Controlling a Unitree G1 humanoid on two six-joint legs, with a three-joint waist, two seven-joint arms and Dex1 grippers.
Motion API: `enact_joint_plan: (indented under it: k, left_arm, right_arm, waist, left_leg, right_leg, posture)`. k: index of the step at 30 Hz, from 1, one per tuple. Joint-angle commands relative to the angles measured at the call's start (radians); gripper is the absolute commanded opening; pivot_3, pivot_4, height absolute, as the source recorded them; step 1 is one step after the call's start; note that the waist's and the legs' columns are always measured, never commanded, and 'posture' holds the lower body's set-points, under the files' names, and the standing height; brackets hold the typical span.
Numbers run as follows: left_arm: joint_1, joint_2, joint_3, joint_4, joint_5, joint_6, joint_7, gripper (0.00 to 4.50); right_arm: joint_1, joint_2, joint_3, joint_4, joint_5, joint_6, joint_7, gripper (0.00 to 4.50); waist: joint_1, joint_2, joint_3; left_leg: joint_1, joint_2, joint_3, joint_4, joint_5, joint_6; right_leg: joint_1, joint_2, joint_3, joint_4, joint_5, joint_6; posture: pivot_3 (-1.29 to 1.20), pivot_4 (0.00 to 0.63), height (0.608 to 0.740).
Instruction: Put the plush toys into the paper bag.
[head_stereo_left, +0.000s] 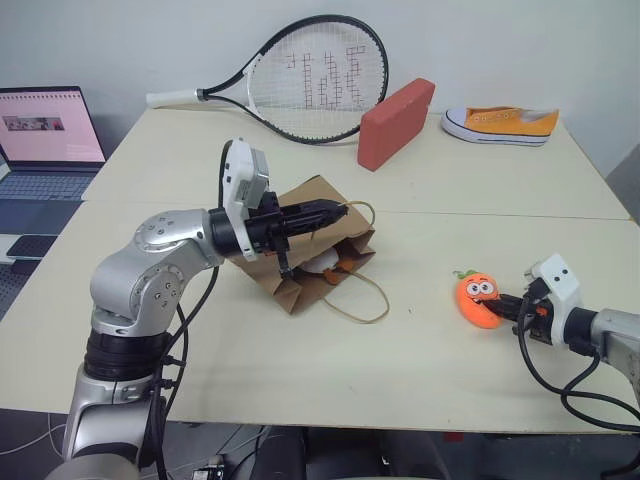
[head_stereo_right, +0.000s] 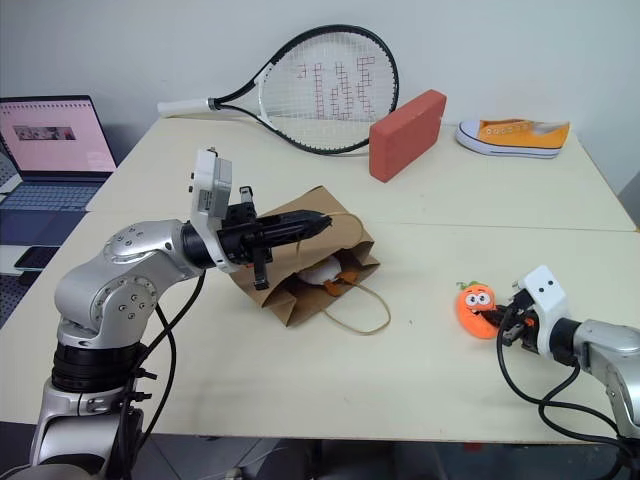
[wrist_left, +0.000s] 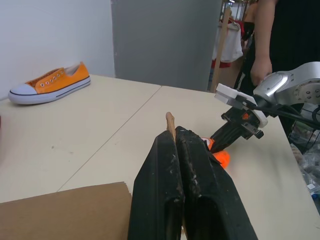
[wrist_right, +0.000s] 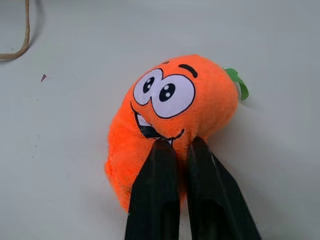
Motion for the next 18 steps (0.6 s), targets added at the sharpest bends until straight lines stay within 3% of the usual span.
enact_joint_plan:
  k: [1, 10, 18]
  left_arm:
    - [-0.017, 0.011, 0.034, -0.02, -0.015, -0.014, -0.004, 0.0]
    - [-0.062, 0.008, 0.058, -0.005, -0.051, 0.007, 0.003, 0.0]
    - [-0.076, 0.016, 0.069, -0.01, -0.069, 0.027, 0.0, 0.0]
  right_arm:
    - [-0.057, -0.01, 0.016, -0.054, 0.039, -0.028, 0.026, 0.02]
    - [-0.26, 0.091, 0.216, -0.225, 0.164, 0.082, -0.002, 0.02]
    - [-0.424, 0.29, 0.408, -0.145, 0.111, 0.079, -0.114, 0.02]
  waist:
    - [-0.001, 0.0, 0.0]
    - [0.002, 0.0, 0.0]
    - [0.001, 0.0, 0.0]
  left_leg:
    - [0.0, 0.0, 0.0, 0.0, 0.0, 0.0]
    - [-0.001, 0.0, -0.002, 0.0, 0.0, 0.0]
    - [-0.001, 0.0, -0.003, 0.0, 0.0, 0.0]
  right_leg:
    - [0.0, 0.0, 0.0, 0.0, 0.0, 0.0]
    - [-0.001, 0.0, -0.002, 0.0, 0.001, 0.001]
    - [-0.001, 0.0, -0.002, 0.0, 0.001, 0.001]
  posture:
    - [0.0, 0.15, 0.74]
    - [0.0, 0.15, 0.74]
    - [0.0, 0.15, 0.74]
